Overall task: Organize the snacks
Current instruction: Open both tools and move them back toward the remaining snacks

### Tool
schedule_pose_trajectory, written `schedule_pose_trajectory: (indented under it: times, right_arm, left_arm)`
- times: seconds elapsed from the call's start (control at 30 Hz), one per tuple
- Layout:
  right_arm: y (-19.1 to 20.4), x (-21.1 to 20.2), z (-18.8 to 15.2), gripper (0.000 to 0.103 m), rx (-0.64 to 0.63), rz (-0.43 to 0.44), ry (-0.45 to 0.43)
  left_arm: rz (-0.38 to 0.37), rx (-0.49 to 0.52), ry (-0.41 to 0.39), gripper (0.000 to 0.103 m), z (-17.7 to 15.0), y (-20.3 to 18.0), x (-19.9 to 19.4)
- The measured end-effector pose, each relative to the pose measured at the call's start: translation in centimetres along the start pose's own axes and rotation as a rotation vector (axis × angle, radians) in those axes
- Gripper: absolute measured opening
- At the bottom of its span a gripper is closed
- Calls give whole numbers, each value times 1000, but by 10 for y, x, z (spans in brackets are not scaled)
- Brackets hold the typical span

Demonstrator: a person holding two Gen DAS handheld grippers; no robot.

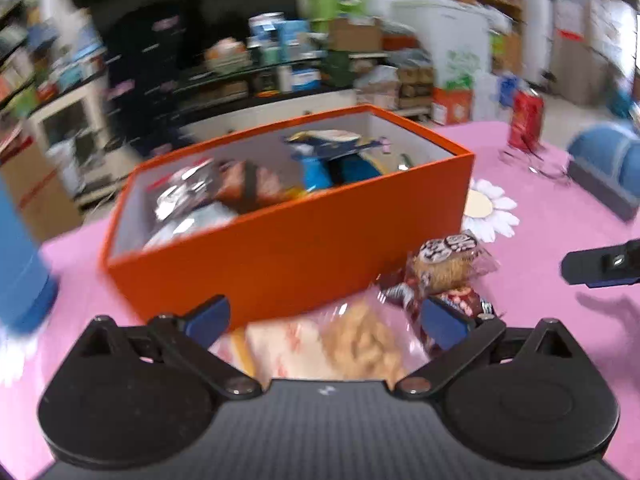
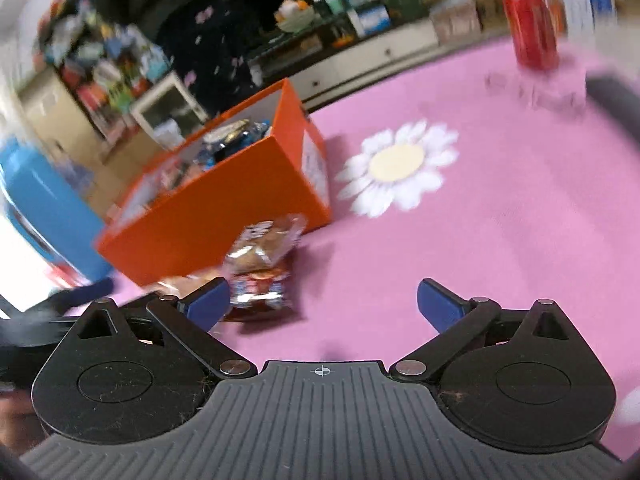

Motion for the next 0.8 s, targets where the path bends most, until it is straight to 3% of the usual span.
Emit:
schedule_pose_trajectory:
  times: [0.1, 0.2, 0.27, 0.4, 0.53, 0.63, 0.73, 0.8]
  right_arm:
    - [-12, 3, 1, 91, 78, -15, 13]
    - [-17, 8, 1, 91, 94, -55, 18]
    - [-19, 8, 2, 91, 92, -54, 14]
    - [-11, 11, 3, 91, -35, -105, -1]
    - [-1, 20, -1, 91, -101, -90, -18]
    - [12, 37, -2, 91, -89, -24, -42]
    - [35, 55, -2, 91, -138, 10, -52]
    - [50, 68, -4, 91, -202, -9, -75]
  left_arm:
    - [-57, 88, 53, 98, 4, -4, 26]
    - [-145, 67, 122, 98, -1, -5, 38]
    - [-129, 37, 166, 98, -10, -6, 38]
    - [-105, 11, 147, 97, -28, -14, 9]
    - [-98, 13, 158, 98, -41, -25, -23]
    - [-123, -53, 143, 98, -44, -21, -44]
    - [-100, -177, 91, 100, -42, -2, -57]
    - [-88, -268, 58, 100, -40, 16, -60]
Point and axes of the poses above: each gripper's, at about its wrist camera, not at the fingertips, and x roughly the way its jaws point, y to its left, z to its top, the point moved 2 cm from there along x, roughly the way its jaws point, and after that the axes turned 12 degrees about -y, right-handed, at the moved point
